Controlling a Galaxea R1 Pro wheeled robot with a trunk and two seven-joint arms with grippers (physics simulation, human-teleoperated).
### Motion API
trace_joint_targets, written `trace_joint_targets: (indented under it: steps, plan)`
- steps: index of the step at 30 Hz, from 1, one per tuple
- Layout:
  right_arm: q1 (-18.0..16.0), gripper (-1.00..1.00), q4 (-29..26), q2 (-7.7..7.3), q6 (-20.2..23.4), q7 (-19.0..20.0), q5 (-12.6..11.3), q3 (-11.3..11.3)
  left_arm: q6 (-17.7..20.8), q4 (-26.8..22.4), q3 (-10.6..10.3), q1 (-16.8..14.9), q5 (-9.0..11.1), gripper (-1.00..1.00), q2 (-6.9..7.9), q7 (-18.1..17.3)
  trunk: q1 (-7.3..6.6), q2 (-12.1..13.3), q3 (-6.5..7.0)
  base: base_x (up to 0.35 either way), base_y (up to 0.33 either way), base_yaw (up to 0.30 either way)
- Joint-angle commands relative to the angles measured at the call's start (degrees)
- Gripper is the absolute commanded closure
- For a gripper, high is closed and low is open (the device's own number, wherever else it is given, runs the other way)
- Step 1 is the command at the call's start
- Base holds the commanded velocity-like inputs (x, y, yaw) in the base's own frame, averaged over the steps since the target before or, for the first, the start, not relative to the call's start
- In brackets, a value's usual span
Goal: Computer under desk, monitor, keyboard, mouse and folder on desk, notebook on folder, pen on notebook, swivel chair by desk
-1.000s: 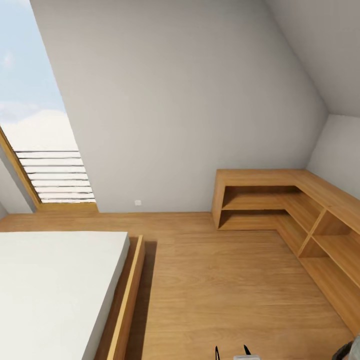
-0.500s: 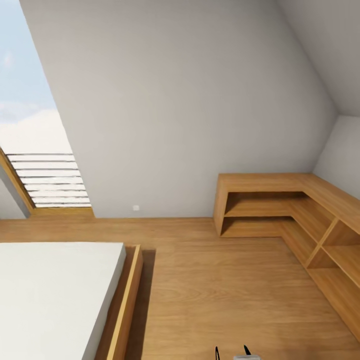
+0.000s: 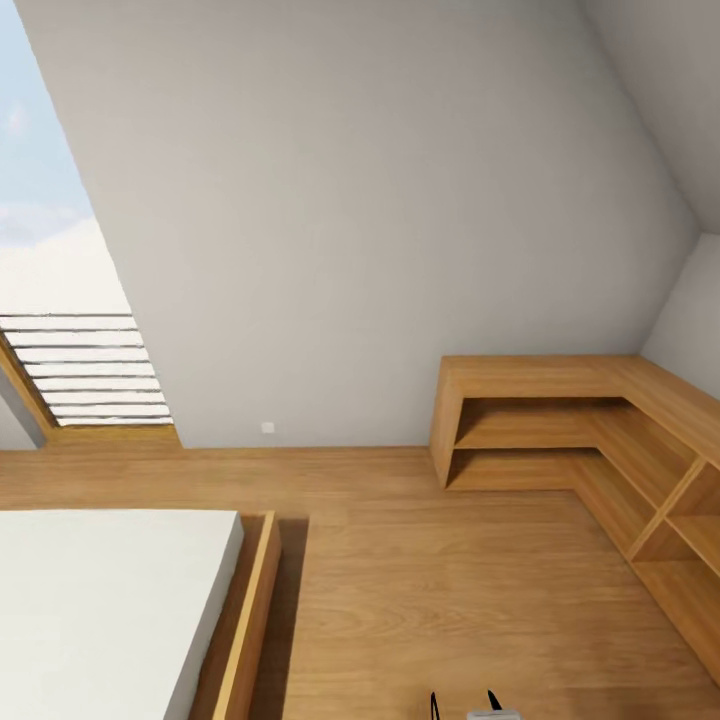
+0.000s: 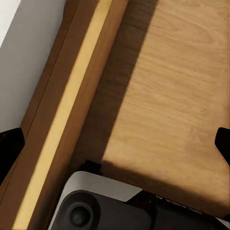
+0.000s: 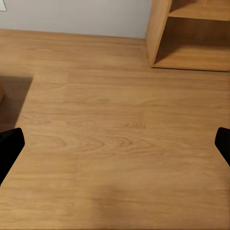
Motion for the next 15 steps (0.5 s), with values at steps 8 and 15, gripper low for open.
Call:
trace_joint_targets:
  steps: [8,15]
  plan:
    - [0.0,-1.0,0.0,0.02,-0.1,-0.4,-0.1,0.5,-0.2,0.0,-0.5,-0.1,0.4,-1.0,0.03,0.4,0.07,-0.1,-0.12,0.321,0.0,0.0]
    - [0.0,-1.0,0.0,0.02,-0.1,-0.4,-0.1,0.5,-0.2,0.0,-0.5,-0.1,0.4,-1.0,-0.01,0.4,0.07,-0.1,-0.12,0.321,0.0,0.0]
